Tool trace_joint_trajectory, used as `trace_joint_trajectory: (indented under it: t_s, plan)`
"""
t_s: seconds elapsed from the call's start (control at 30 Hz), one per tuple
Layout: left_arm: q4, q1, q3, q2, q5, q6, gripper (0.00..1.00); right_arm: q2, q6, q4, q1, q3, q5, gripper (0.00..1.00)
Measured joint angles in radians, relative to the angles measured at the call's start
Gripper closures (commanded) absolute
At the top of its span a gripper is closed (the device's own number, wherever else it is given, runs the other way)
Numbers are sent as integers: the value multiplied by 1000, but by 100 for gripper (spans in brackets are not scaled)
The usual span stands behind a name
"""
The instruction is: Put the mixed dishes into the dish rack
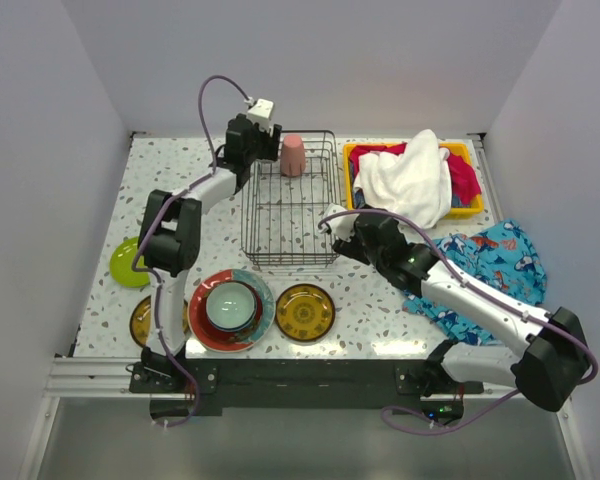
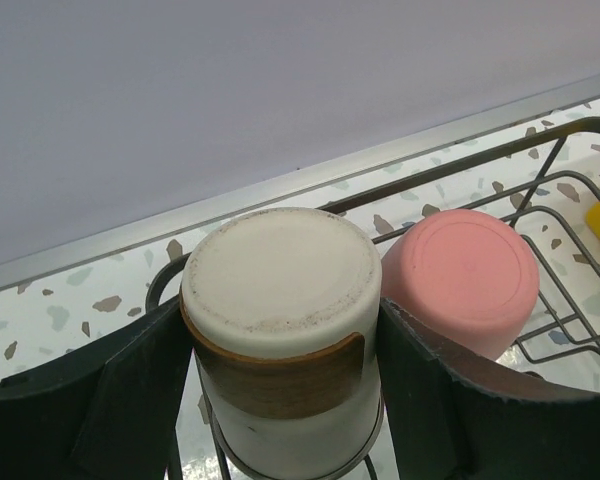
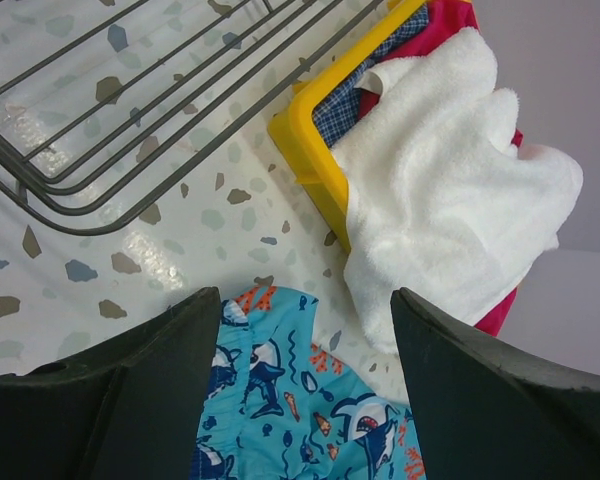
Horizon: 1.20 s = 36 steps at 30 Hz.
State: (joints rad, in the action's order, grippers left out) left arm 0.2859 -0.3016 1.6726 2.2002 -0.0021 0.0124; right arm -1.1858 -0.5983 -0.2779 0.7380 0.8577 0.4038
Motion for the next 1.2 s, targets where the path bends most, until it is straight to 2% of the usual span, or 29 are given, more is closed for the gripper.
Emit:
trace_joint_trajectory:
  t_s: [0.27,0.6,0.7,0.73,0.9,1.03,1.2]
  plan:
    - [103,-1,-10,13,-13,-10,100,-26,28,-62,-5,31,-1,28]
    - [274,-3,-158,15,-31,-27,100,-71,37,-77,-5,41,-2,28]
    - [321,-3,-177,18,-32,-28,74,-75,38,-85,-5,42,-2,28]
    - [329,-3,-180,20,-31,-28,60,-76,38,-87,-5,42,-2,28]
    - [360,-3,-196,20,-27,-29,47,-76,38,-94,-5,42,-3,28]
    - [348,-3,-199,11,-20,-40,29,-76,37,-92,-5,42,-2,27]
    - [282,-2,-215,-34,-2,-54,22,-76,26,-80,-5,42,-2,27]
